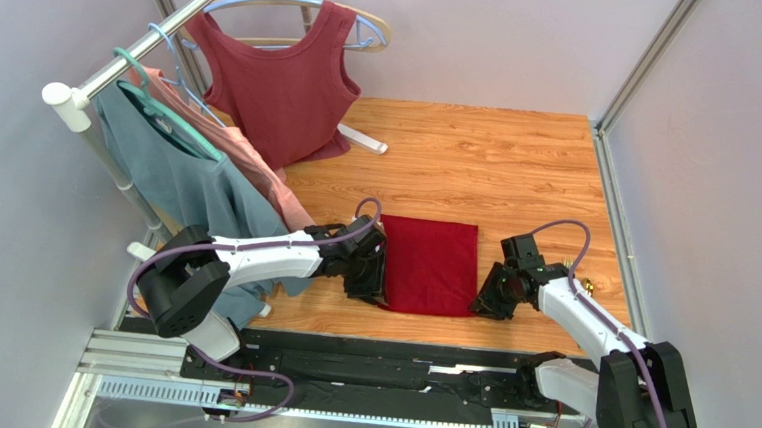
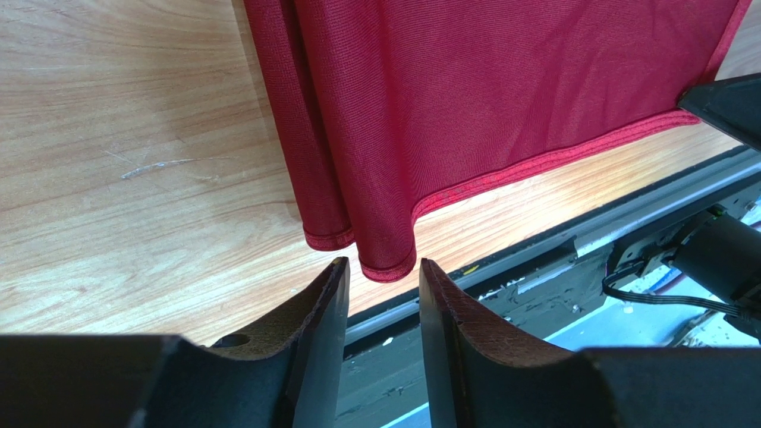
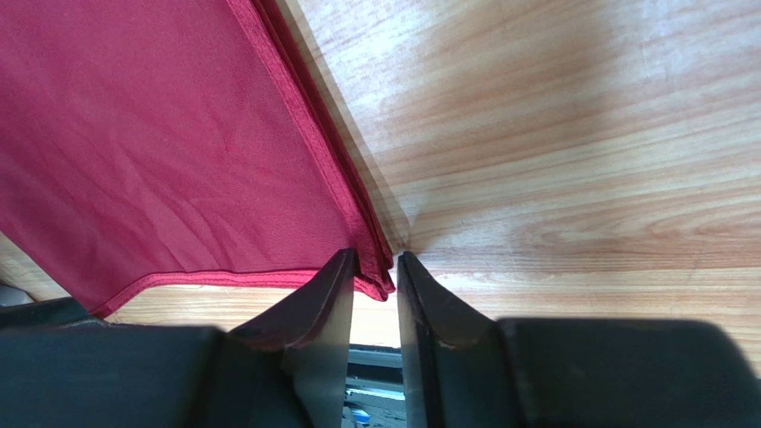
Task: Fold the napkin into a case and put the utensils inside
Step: Pick up the square-folded napkin, then fold the rectangle-folded napkin at the center of the board.
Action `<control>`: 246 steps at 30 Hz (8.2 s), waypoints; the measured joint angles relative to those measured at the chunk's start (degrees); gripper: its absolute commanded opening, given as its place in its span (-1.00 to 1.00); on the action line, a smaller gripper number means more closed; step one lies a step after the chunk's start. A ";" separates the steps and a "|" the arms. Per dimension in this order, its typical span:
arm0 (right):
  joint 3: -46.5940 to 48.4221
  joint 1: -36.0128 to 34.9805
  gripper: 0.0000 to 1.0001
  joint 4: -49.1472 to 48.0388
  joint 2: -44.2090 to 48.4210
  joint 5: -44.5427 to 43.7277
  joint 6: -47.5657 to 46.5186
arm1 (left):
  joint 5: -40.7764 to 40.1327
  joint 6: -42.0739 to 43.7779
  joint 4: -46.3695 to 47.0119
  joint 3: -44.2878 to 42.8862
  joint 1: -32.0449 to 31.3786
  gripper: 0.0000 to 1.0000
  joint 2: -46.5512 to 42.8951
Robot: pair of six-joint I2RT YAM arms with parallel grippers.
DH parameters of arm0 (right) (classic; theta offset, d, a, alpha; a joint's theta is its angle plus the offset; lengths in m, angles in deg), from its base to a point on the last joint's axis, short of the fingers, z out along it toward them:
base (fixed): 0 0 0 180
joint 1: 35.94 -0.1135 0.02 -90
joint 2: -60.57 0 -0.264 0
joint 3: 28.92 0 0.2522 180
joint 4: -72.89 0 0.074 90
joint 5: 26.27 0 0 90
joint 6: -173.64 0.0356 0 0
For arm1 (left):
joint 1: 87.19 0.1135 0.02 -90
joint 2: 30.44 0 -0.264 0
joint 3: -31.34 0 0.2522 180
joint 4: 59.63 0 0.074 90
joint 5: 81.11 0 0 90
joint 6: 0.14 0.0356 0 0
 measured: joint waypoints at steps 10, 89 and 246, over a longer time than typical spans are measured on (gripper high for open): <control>-1.75 0.00 -0.42 1.09 2.27 0.46 -0.13 | -0.22 0.00 0.11 0.00 -0.02 -0.22 -0.02; -0.09 0.11 -0.55 8.55 6.95 5.38 0.66 | -1.92 2.82 1.29 0.15 -0.72 -1.00 -2.67; 5.18 2.78 -1.00 -0.11 -6.84 6.91 -6.75 | 11.34 18.21 0.96 -1.25 8.96 -1.00 -0.39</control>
